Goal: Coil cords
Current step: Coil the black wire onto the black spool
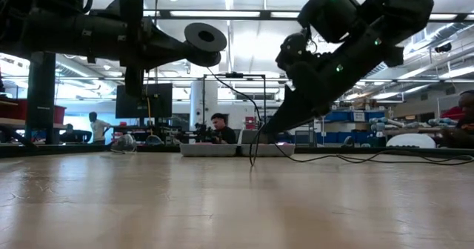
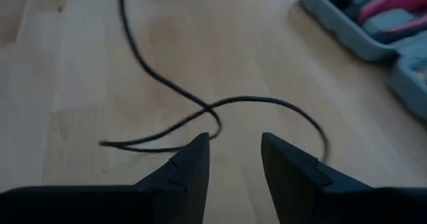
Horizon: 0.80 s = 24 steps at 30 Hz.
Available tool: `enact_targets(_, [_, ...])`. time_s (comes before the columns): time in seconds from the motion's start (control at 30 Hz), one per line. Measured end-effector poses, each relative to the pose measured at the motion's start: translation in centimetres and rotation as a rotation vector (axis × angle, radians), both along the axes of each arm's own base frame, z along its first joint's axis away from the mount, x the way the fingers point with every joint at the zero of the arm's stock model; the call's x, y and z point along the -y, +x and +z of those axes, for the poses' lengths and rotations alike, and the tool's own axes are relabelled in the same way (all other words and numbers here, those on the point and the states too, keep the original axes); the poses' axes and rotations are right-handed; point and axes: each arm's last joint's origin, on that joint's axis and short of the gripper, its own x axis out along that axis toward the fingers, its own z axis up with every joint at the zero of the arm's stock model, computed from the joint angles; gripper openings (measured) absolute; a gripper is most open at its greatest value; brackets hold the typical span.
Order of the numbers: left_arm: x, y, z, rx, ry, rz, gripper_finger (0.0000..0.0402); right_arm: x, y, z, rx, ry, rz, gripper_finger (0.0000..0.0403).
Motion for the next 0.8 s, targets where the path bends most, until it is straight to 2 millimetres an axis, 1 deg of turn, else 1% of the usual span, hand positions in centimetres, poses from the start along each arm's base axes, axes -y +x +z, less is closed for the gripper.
enact_targets(0.13, [0.0, 0.0, 0.0, 0.004, -0.001, 0.0, 0.0, -0.1, 0.7, -0.8, 0.035, 0.004, 0.022, 0.0134])
enact_targets(0.33, [0.0, 0.0, 0.0, 0.003, -0.001, -0.001, 0.0, 0.1, 0.8, -0.9, 0.061, 0.02, -0.008, 0.0128])
enact_targets(0.43, [0.0, 0.0, 0.0, 0.003, -0.001, -0.001, 0.0, 0.3, 0.8, -0.9, 0.062, 0.027, -0.019, 0.0098])
enact_targets(0.57, [0.0, 0.0, 0.0, 0.003, -0.001, -0.001, 0.0, 0.4, 0.8, -0.9, 0.061, 0.029, -0.025, 0.0018])
enact_targets(0.6, [0.0, 0.0, 0.0, 0.003, -0.001, -0.001, 0.0, 0.4, 0.8, -0.9, 0.059, 0.023, -0.021, 0.0011])
enact_targets(0.67, [0.0, 0.0, 0.0, 0.003, -0.001, -0.001, 0.0, 0.4, 0.8, -0.9, 0.053, 0.028, -0.026, 0.0009])
enact_targets(0.8, [0.0, 0.0, 0.1, 0.011, 0.0, -0.011, 0.0, 0.6, 0.2, -1.3, -0.022, 0.06, -0.063, 0.0003])
